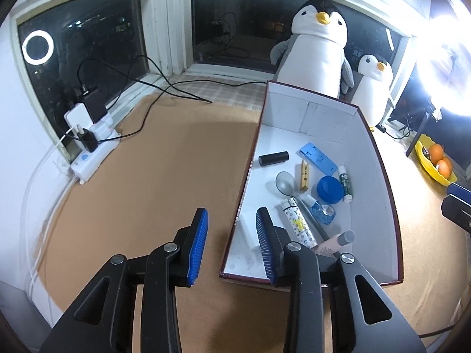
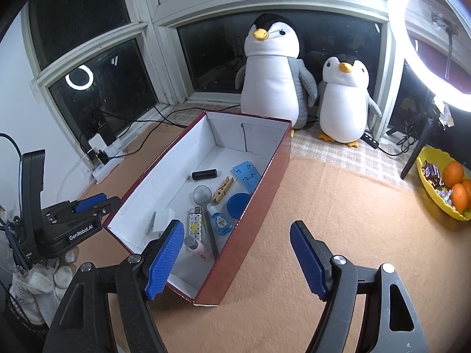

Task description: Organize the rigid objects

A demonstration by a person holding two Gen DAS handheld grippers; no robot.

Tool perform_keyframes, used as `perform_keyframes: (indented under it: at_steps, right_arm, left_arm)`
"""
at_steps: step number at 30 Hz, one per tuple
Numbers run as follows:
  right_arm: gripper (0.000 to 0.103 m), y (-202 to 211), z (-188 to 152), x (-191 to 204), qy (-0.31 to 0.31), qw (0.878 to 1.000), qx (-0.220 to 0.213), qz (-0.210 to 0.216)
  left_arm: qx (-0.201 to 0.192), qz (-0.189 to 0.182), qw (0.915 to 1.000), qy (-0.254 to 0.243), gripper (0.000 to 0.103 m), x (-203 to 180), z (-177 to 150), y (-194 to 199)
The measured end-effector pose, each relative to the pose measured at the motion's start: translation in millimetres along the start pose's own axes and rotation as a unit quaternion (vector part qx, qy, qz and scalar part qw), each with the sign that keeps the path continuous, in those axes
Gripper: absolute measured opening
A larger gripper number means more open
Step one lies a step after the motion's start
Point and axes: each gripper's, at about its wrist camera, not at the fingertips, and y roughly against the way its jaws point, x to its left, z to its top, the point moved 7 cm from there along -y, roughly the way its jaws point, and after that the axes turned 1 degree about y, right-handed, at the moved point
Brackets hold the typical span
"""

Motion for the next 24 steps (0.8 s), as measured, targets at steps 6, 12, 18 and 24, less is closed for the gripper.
perform_keyframes:
  at_steps: [6,12,18,24]
  right_arm:
    - [0.071,6,-4,-7,-0.012,1.0,-0.009,-0.002]
    - [0.071,10,-9,-10,-0.013,1.0,-0.01,-0.004]
    - [0.071,19,-10,-10,-0.007,1.0,-0.019,-0.021]
    - [0.071,34,-5,-13,-0.008,0.999,-0.038,-0.036]
  left_arm:
    - [0.004,-0.008,0.9999,-0.007,0.033,-7,-4,1]
    - [0.007,-0.014,0.9998,-0.013,0.033,-16,-7,4]
    - [-0.008,-0.02,0.9995,-0.022,0.033,-29,-2,18]
    - [-0.03,-0.031,0.9987,-0.026,0.047,-41,3,40]
